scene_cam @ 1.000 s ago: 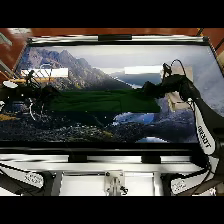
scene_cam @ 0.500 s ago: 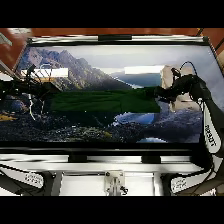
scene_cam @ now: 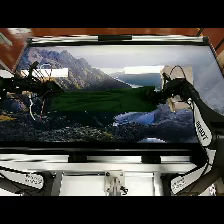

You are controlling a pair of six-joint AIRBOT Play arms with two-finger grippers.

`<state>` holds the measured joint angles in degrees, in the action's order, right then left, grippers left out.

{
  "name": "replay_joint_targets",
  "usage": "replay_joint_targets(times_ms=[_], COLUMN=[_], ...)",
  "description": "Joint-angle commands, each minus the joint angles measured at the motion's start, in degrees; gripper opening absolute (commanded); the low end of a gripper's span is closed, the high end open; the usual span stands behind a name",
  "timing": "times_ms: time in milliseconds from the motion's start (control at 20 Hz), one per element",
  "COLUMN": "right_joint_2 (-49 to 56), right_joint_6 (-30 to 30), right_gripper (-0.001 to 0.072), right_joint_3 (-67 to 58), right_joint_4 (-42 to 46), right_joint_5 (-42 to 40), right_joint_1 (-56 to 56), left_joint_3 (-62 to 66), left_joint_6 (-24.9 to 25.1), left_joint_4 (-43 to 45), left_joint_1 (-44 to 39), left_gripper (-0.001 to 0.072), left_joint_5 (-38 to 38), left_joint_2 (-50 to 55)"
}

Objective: Fold the shirts.

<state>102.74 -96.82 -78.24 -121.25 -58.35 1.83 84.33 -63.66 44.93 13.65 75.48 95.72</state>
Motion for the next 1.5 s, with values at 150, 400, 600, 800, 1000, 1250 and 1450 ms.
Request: replay_joint_targets(times_ms=[150,400,600,800,1000,1250,1450], right_joint_2=[-7.6,-20.9,-28.7,-35.1,-40.3,-43.3,-46.5], right_joint_6=[0.3,4.7,8.3,11.1,12.4,13.0,14.1], right_gripper=[0.0067,0.0066,0.0066,0.0066,0.0066,0.0066,0.0066], right_joint_3=[-0.2,-0.2,-0.2,-0.2,-0.2,-0.2,-0.2], right_joint_4=[0.0,-0.8,-0.8,-0.8,-0.8,-1.3,-1.8], right_joint_5=[-0.6,-7.4,-14.9,-18.9,-21.0,-22.6,-24.7], right_joint_1=[-0.8,-1.0,-1.0,-1.0,-1.0,-1.0,-1.0], left_joint_3=[0.1,0.0,0.0,-0.8,-2.6,-5.5,-5.4], left_joint_6=[0.1,-3.8,-6.3,-7.1,-7.6,-6.7,-6.7], left_joint_4=[0.0,0.0,0.0,0.1,-1.6,-11.7,-18.6], left_joint_1=[-4.6,-14.0,-22.8,-28.8,-30.7,-39.5,-45.7], left_gripper=[0.0566,0.0114,0.0101,0.0065,0.0052,0.0052,0.0052], left_joint_5=[0.0,-1.0,-8.0,-9.9,-10.4,-17.8,-22.9], left_joint_2=[-0.3,0.0,0.0,-0.2,-0.3,2.2,5.9])
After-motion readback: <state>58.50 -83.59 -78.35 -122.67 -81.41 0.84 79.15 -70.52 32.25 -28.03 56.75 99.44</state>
